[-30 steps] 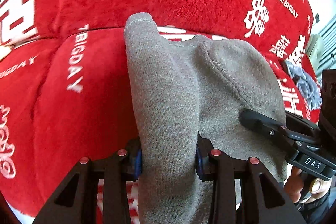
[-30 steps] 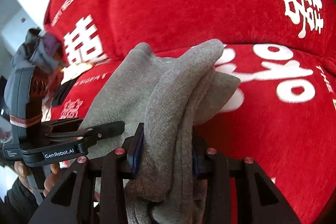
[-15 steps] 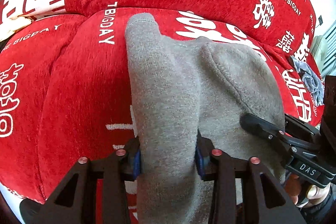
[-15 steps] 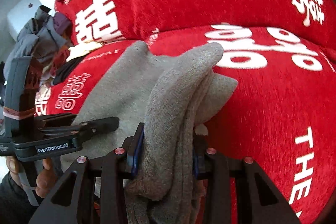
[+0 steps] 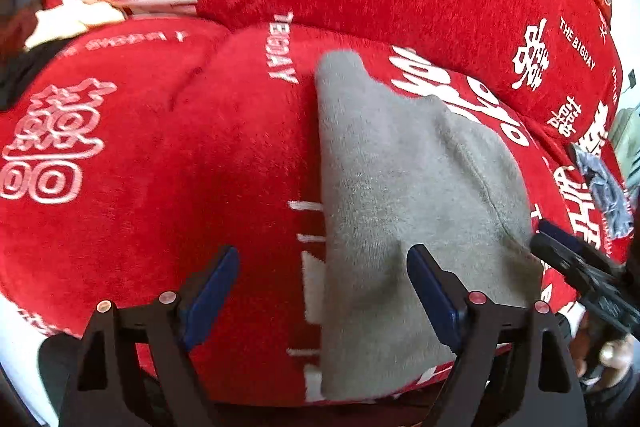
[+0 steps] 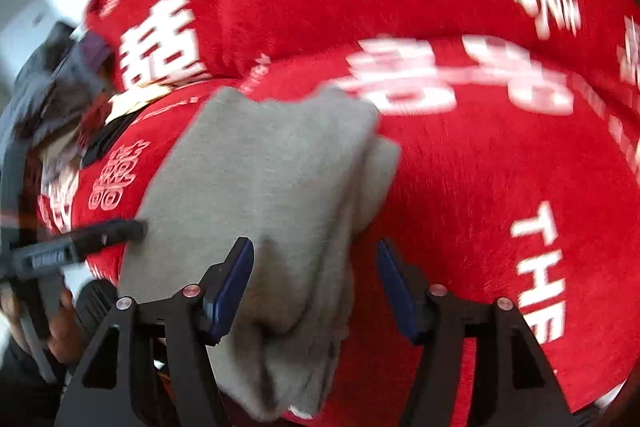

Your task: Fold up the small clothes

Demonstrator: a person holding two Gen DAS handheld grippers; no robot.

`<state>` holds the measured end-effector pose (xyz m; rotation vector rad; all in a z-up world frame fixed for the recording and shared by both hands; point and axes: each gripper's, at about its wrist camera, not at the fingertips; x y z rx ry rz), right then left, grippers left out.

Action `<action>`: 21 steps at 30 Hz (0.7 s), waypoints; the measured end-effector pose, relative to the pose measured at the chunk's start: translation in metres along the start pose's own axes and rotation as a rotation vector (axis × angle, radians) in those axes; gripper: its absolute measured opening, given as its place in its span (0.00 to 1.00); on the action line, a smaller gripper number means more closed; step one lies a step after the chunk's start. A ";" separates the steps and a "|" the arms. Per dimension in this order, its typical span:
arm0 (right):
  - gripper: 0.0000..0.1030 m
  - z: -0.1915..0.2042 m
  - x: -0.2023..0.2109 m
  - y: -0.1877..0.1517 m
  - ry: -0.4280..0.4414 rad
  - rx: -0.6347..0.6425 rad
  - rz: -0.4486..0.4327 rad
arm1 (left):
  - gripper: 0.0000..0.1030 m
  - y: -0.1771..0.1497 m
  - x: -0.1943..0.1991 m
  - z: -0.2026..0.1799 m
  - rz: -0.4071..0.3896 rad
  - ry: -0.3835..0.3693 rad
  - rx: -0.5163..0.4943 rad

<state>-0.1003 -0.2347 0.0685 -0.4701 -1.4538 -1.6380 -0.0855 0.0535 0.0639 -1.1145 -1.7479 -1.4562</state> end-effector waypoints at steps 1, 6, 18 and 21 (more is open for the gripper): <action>0.65 0.011 0.006 -0.001 0.000 0.057 -0.011 | 0.84 -0.003 0.002 -0.006 -0.004 0.036 -0.032; 0.65 0.061 0.009 -0.019 0.091 0.320 0.017 | 0.84 -0.021 -0.019 -0.023 0.045 0.167 -0.137; 0.69 0.038 -0.024 0.022 0.156 0.250 0.106 | 0.84 0.039 -0.034 -0.046 0.027 0.226 -0.174; 0.69 0.033 -0.055 0.039 0.128 0.255 0.169 | 0.84 0.054 -0.058 -0.052 0.063 0.241 -0.186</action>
Point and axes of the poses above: each gripper's, at about its wrist camera, not at the fingertips, and x roughly against the way its jaws point, z to its left, y to its top, and after that the axes turned 2 degrees about y, right-handed
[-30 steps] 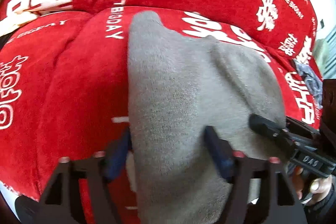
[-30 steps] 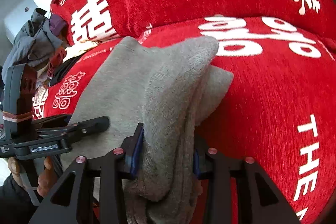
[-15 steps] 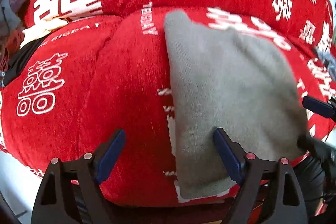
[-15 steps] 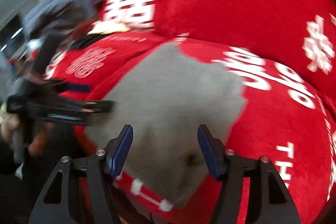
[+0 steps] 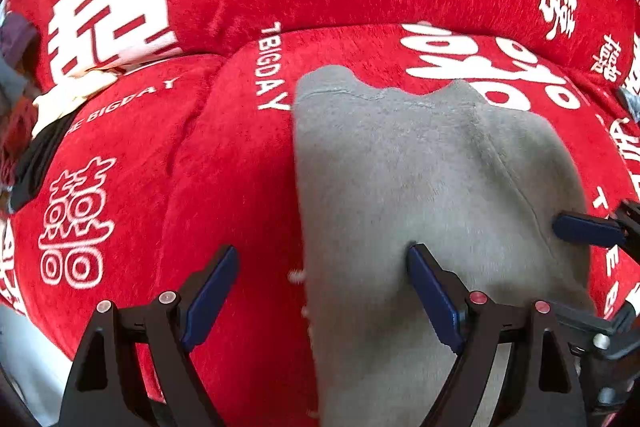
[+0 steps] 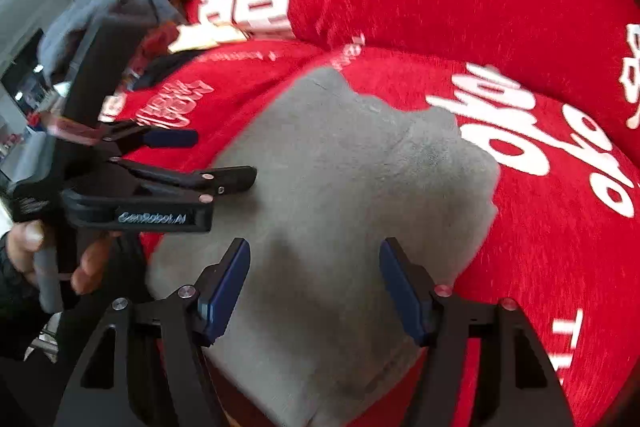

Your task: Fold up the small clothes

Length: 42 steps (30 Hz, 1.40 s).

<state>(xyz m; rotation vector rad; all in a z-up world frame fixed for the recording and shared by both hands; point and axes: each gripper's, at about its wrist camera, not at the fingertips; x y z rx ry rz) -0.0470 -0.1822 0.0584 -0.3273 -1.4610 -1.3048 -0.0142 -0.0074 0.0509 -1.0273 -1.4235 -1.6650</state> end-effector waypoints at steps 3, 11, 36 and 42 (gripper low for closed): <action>0.68 -0.012 -0.020 0.015 -0.025 -0.017 0.016 | 0.84 0.007 -0.009 -0.005 0.008 0.008 -0.004; 0.69 -0.028 -0.031 0.028 -0.075 -0.021 0.025 | 1.00 0.023 -0.022 0.003 0.034 0.004 0.054; 0.69 0.033 0.023 -0.038 -0.196 0.282 -0.040 | 1.00 -0.017 0.028 0.010 -0.034 0.052 0.001; 0.69 0.009 0.005 -0.015 -0.153 0.188 -0.004 | 1.00 -0.026 0.021 0.010 -0.004 0.047 0.009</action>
Point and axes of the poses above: each gripper's, at about its wrist camera, not at the fingertips, and x roughly against the way its jaws point, z to its left, y to its top, and after that the axes turned 2 degrees about y, right-handed
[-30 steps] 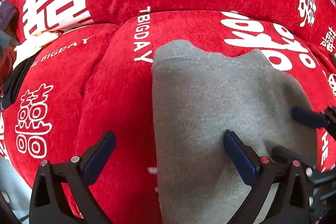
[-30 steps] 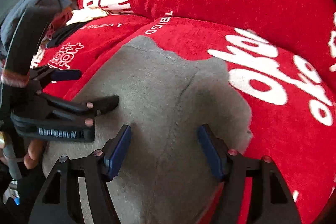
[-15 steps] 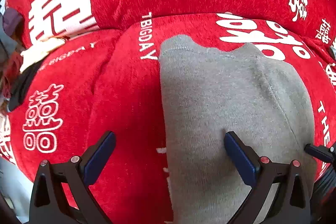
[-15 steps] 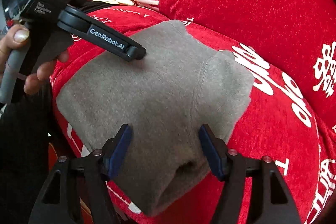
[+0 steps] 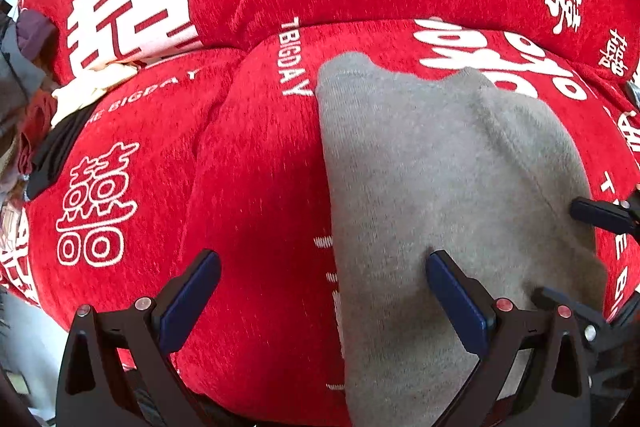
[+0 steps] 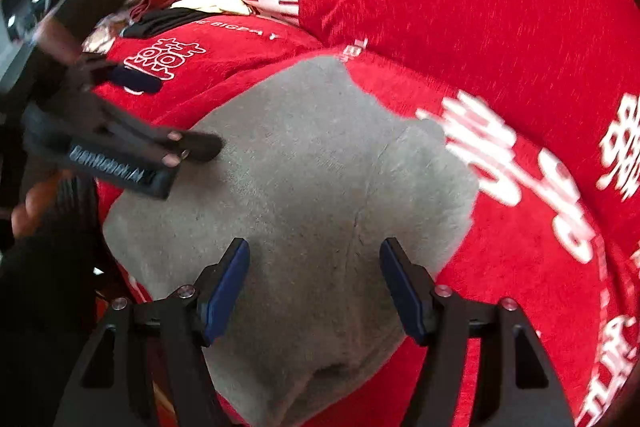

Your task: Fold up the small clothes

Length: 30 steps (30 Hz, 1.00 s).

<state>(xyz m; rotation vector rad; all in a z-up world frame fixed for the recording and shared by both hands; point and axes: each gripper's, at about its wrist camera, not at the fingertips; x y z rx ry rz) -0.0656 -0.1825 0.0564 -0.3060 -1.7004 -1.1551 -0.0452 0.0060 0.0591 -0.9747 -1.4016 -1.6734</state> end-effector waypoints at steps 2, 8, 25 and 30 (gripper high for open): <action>0.70 0.001 -0.004 -0.005 -0.005 -0.005 0.007 | 1.00 -0.003 -0.002 -0.001 0.002 0.000 -0.008; 0.71 0.002 0.005 -0.013 -0.020 0.004 -0.013 | 1.00 -0.006 0.008 0.001 -0.010 0.002 -0.007; 0.73 -0.003 -0.027 0.054 -0.059 0.074 0.035 | 1.00 0.043 -0.020 -0.010 0.078 -0.061 0.020; 0.76 -0.028 -0.055 0.055 -0.021 -0.024 0.103 | 1.00 0.068 -0.061 -0.006 0.149 -0.042 0.070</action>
Point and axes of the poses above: each gripper's, at about its wrist camera, not at the fingertips, and x roughly against the way its jaws point, z to its left, y to its top, and after that the axes turned 2 degrees about y, right-handed
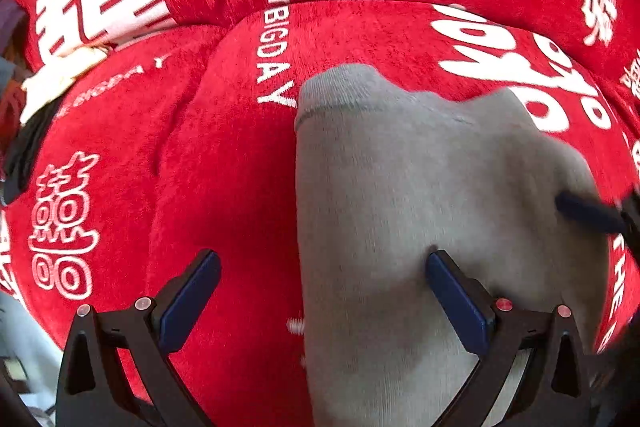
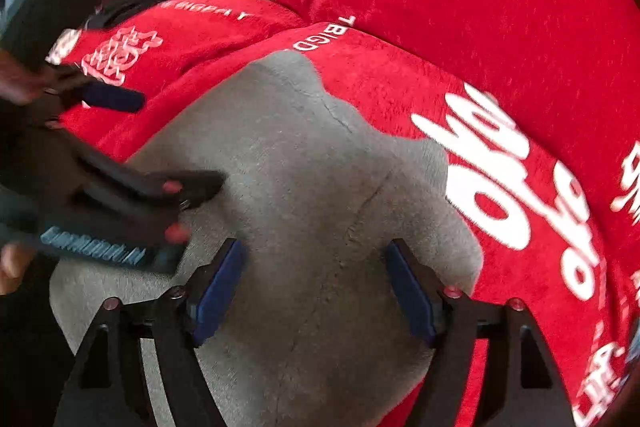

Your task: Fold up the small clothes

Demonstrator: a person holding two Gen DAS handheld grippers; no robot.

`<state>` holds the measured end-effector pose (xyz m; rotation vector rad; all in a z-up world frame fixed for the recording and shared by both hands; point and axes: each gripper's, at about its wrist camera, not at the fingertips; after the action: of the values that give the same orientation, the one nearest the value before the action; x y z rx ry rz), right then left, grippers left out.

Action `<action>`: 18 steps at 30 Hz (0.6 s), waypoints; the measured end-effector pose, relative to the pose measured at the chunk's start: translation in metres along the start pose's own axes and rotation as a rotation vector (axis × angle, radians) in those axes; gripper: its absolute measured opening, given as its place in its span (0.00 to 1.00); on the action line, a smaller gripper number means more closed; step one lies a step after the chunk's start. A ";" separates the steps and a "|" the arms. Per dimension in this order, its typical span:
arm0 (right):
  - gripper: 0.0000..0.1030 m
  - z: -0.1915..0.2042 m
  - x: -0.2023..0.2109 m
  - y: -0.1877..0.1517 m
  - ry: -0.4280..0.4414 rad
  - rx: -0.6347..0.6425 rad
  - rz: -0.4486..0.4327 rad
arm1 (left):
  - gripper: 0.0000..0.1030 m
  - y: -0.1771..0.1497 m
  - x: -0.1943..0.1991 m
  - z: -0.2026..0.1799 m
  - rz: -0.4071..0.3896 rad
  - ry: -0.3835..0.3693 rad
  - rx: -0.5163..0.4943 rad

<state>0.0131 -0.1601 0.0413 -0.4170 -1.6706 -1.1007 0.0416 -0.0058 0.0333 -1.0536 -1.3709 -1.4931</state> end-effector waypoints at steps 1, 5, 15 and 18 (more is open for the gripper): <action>0.76 -0.003 0.001 -0.004 0.008 -0.024 -0.006 | 1.00 0.002 -0.003 0.001 0.006 -0.002 0.008; 0.76 0.000 0.014 -0.017 -0.030 -0.048 -0.023 | 1.00 0.005 -0.003 0.002 0.006 0.011 0.015; 0.76 0.054 0.031 -0.051 -0.055 0.130 -0.055 | 1.00 -0.056 0.038 0.007 -0.058 -0.005 -0.019; 0.77 0.046 0.036 -0.065 -0.030 0.085 -0.084 | 1.00 -0.074 0.041 0.013 -0.064 -0.018 -0.025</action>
<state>-0.0746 -0.1641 0.0418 -0.3122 -1.7678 -1.0847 -0.0407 0.0096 0.0508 -1.0502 -1.4139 -1.5545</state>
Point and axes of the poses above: each gripper's, at about its wrist camera, not at the fingertips, and x roughly against the way its jaws point, z to its left, y to its top, and after that the axes turned 2 degrees about y, right-handed
